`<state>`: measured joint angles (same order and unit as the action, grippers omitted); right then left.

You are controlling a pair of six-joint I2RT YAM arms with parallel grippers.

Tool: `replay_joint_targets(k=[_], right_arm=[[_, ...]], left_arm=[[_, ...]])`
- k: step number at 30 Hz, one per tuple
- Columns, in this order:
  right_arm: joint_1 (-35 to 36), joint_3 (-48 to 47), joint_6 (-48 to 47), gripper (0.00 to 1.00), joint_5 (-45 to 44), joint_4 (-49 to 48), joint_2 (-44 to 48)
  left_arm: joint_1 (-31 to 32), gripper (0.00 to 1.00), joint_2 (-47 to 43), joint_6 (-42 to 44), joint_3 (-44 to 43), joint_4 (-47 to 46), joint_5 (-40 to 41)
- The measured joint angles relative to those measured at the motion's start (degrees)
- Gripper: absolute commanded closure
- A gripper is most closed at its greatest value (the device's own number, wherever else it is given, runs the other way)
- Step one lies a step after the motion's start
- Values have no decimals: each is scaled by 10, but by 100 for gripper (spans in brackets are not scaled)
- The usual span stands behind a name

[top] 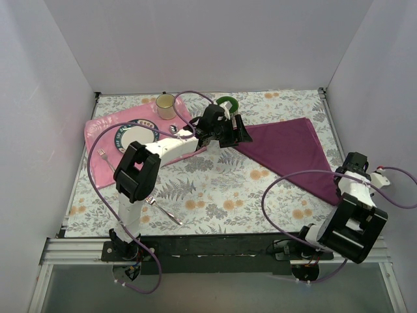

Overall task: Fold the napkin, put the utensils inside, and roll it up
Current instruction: Fold the napkin

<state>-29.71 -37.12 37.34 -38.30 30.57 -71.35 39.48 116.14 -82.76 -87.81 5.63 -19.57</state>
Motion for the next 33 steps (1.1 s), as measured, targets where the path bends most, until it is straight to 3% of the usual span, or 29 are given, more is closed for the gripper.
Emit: replay_joint_targets(k=[6, 13, 15, 18, 22, 26, 33], right_arm=[[-49, 20, 20, 75, 7, -11, -38], [-74, 52, 26, 83, 37, 0, 28], [-53, 52, 26, 82, 39, 0, 56], [39, 41, 9, 81, 35, -17, 73], [162, -41, -13, 81, 19, -34, -27], [183, -82, -30, 81, 34, -59, -110], [182, -67, -42, 82, 71, -64, -121]], left_arm=[[-4, 25, -2, -2, 1, 0, 0], [-8, 24, -15, -2, 7, -2, 0], [-9, 24, -15, -5, 9, -5, 0], [-11, 24, -15, -9, 10, -6, 0], [-15, 24, -11, -10, 8, -10, 0], [-16, 31, 21, -6, -23, -10, 0], [-17, 46, 106, 18, -80, -2, 21]])
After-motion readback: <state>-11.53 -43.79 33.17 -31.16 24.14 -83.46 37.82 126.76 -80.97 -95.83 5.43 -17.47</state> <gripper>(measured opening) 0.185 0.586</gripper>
